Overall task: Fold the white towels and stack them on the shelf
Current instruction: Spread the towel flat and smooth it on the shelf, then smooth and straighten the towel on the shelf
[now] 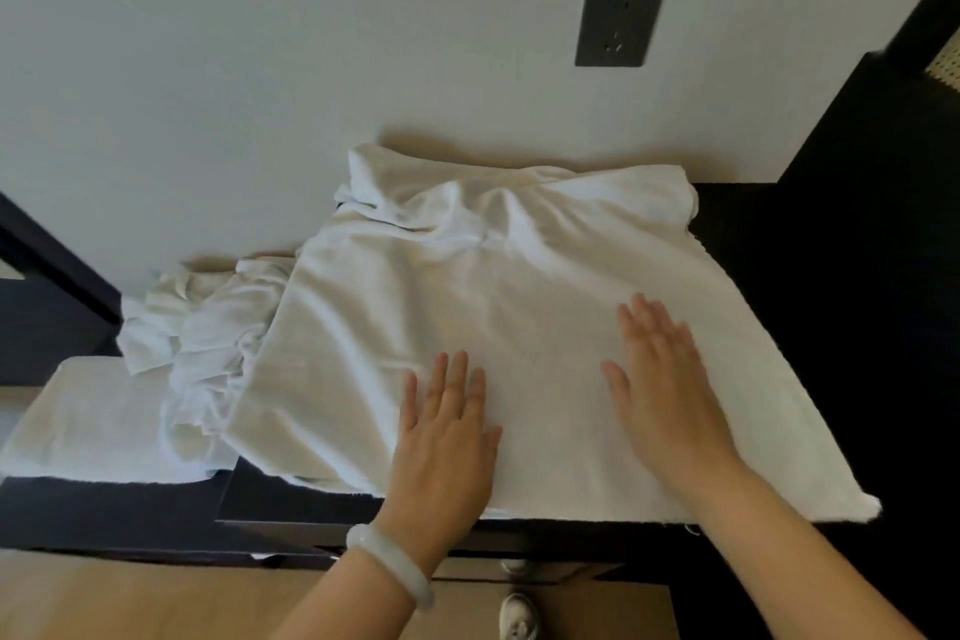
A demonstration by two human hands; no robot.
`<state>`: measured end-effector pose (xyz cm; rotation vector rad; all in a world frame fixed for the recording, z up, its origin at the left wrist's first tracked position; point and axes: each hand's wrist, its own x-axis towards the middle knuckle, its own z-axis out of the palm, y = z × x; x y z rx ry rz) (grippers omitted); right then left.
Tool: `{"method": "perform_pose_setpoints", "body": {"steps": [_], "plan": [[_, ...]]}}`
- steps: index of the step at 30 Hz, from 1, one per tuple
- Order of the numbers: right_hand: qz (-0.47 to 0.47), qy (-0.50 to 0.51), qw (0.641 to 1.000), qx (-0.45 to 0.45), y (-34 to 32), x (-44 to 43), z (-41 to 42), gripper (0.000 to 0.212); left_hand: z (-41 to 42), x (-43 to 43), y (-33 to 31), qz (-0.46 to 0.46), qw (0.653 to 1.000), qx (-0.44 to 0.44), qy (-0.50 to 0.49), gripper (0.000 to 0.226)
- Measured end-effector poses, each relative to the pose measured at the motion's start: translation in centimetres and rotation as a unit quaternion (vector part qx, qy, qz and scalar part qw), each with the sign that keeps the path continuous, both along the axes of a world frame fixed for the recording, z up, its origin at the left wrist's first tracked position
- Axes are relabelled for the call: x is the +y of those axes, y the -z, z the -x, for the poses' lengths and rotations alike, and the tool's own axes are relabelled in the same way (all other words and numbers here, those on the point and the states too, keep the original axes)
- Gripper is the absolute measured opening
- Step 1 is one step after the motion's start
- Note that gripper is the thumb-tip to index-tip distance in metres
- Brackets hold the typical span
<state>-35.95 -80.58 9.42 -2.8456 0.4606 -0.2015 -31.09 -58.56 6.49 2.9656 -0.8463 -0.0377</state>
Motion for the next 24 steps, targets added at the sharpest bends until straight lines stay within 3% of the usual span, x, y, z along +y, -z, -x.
{"method": "perform_pose_setpoints", "body": {"steps": [2, 4, 10, 14, 18, 21, 24], "plan": [[-0.004, -0.107, 0.994, 0.023, 1.7, 5.6, -2.3, 0.062, -0.5, 1.9, 0.1, -0.016, 0.999, 0.011, -0.048, 0.065], [0.018, -0.13, 0.989, 0.07, 4.1, 8.2, -3.4, 0.063, -1.2, 3.3, 0.1, -0.008, 0.997, 0.017, -0.073, 0.066], [0.037, -0.085, 0.994, 0.065, 6.7, 1.0, -1.3, 0.063, -4.1, 6.9, 0.9, 0.005, 0.99, 0.057, -0.126, 0.068], [0.071, -0.055, 0.99, 0.112, 5.9, -5.0, 1.9, 0.062, -3.0, 4.2, 2.0, -0.022, 0.996, 0.059, -0.061, 0.07], [0.044, -0.019, 0.99, 0.132, 5.0, -6.1, 3.7, 0.068, -2.1, 1.2, 1.8, -0.018, 0.997, 0.061, -0.045, 0.065], [0.032, -0.034, 0.994, 0.103, 5.1, -2.7, 2.6, 0.068, -2.6, 2.7, 0.6, 0.05, 0.991, 0.103, -0.074, 0.061], [0.022, -0.056, 0.995, 0.08, 5.3, 0.1, 1.2, 0.069, -2.4, 7.8, -1.0, 0.194, 0.938, 0.156, -0.242, 0.06]]}}
